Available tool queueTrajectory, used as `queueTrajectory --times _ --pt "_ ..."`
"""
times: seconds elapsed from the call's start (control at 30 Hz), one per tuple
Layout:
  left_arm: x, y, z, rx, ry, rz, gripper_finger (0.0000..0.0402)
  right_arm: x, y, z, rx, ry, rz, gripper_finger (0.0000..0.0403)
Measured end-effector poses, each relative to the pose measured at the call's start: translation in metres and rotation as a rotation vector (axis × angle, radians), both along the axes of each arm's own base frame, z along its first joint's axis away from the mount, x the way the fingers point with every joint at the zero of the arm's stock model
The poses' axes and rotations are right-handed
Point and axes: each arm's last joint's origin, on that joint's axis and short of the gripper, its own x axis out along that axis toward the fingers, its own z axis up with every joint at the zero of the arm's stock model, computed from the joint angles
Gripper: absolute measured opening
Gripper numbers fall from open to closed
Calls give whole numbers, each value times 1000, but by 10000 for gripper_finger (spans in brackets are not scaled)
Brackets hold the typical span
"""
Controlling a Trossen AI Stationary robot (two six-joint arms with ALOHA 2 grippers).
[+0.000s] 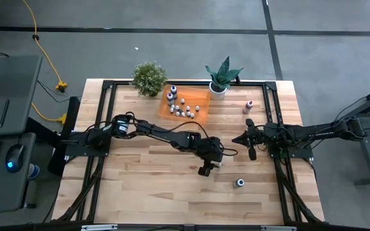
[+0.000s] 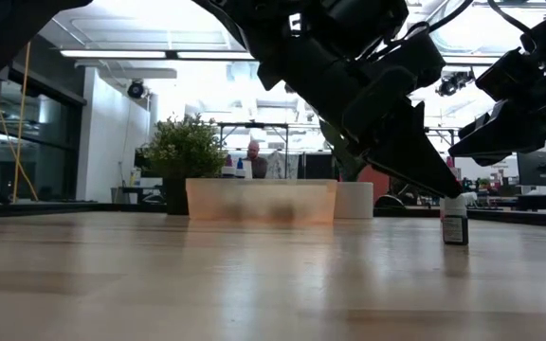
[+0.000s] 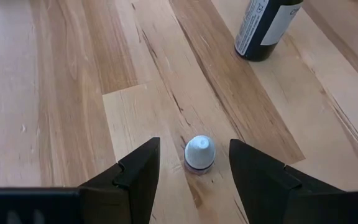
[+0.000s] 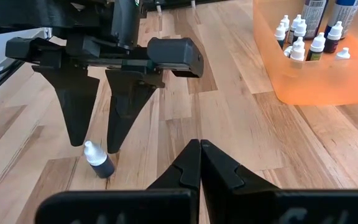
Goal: Pick & Place food coloring
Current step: Put the small violet bottle into the bin
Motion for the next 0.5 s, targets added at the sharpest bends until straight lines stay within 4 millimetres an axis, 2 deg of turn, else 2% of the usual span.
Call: queueTrajectory --times 0.5 --pt "0 0 0 5 -1 6 186 0 0 0 0 0 0 0"
